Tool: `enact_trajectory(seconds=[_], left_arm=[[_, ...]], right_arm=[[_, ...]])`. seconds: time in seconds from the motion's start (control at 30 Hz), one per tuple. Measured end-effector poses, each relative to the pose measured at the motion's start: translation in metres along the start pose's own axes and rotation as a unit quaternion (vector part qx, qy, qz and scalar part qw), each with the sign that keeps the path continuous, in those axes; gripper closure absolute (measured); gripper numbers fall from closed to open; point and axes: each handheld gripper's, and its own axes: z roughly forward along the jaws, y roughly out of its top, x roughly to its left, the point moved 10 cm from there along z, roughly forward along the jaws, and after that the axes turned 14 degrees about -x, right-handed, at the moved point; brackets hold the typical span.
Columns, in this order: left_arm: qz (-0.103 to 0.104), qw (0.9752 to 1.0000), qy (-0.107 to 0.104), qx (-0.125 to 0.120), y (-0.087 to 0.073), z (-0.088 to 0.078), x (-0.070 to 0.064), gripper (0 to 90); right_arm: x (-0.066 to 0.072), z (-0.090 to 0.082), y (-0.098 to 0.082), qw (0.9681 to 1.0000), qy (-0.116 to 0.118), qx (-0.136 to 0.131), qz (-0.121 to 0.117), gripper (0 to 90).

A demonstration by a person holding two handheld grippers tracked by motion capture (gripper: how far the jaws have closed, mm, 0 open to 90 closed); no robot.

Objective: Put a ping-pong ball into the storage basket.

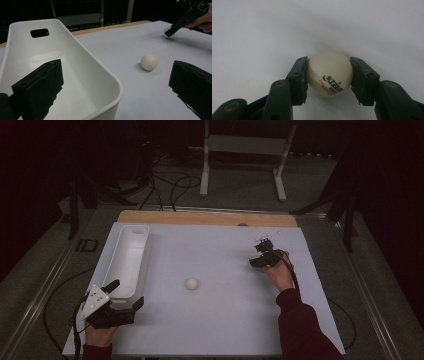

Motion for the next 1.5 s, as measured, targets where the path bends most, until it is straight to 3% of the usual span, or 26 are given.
enact_trajectory(seconds=[0.13, 0.47, 1.13, 1.5], left_arm=[[0.001, 1.0, 0.0, 0.001, 0.0, 0.0, 0.0, 0.0], [0.001, 1.0, -0.001, 0.0, 0.0, 0.0, -0.001, 0.0], [0.002, 1.0, -0.001, 0.003, -0.001, 0.001, -0.001, 0.0], [0.002, 1.0, 0.0, 0.002, -0.001, 0.001, -0.001, 0.0]], right_arm=[[0.004, -0.005, 0.001, 0.9999, 0.009, -0.001, 0.008, 50.4], [0.009, -0.024, 0.01, 0.9996, 0.021, -0.017, -0.004, 50.4], [0.017, -0.043, 0.019, 0.999, 0.024, -0.033, -0.02, 50.5], [0.032, -0.054, 0.036, 0.997, 0.032, -0.044, -0.056, 50.5]])
